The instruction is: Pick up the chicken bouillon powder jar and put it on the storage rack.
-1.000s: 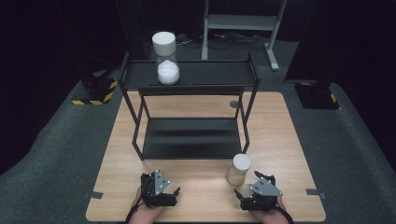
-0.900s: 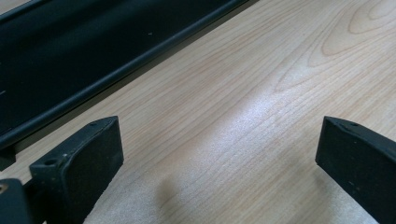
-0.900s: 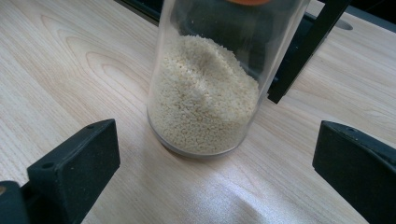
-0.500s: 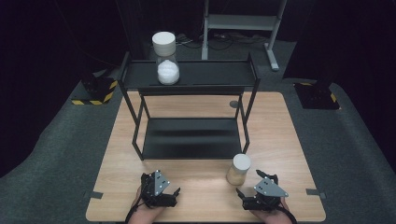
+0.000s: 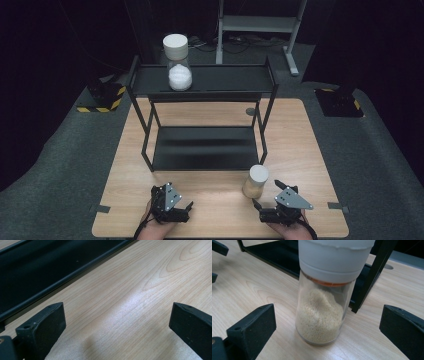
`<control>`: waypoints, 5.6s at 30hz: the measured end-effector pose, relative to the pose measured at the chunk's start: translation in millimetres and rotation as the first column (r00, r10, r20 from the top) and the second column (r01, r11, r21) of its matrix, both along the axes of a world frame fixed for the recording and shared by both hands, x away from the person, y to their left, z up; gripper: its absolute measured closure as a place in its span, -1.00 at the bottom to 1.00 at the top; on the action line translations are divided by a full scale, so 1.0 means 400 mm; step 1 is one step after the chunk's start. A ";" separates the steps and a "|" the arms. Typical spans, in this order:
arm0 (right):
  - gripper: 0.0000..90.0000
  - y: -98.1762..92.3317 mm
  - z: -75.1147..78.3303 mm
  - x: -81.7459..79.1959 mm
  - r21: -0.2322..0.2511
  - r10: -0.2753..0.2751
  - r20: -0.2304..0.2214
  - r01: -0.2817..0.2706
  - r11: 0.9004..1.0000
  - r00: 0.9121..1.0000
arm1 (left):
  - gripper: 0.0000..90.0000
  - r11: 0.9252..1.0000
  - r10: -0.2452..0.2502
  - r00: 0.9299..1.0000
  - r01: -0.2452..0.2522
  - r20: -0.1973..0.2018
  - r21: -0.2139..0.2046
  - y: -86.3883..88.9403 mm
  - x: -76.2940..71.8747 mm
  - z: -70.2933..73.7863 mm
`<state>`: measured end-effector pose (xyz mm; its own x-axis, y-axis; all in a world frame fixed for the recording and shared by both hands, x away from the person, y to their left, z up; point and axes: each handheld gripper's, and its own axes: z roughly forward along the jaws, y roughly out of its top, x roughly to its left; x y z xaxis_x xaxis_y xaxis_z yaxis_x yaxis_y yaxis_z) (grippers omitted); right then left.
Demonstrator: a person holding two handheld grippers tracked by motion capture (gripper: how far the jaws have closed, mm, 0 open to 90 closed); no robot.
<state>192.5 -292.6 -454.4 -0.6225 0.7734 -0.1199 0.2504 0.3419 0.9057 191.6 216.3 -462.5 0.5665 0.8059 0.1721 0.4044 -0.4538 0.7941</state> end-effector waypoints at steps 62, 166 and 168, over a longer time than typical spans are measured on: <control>-0.24 0.013 -0.006 0.084 0.171 0.038 0.035 -0.044 0.984 0.999 | -0.98 0.999 -0.051 0.999 0.051 -0.001 -0.001 0.012 0.005 0.000; -0.24 0.153 0.423 0.251 0.314 0.068 0.278 -0.158 0.936 0.958 | -0.98 0.998 -0.060 0.998 0.061 0.012 -0.023 0.028 -0.004 -0.005; -0.24 0.155 0.431 0.256 0.315 0.070 0.282 -0.162 0.935 0.957 | -0.98 0.998 -0.062 0.998 0.062 0.012 -0.022 0.029 -0.004 -0.005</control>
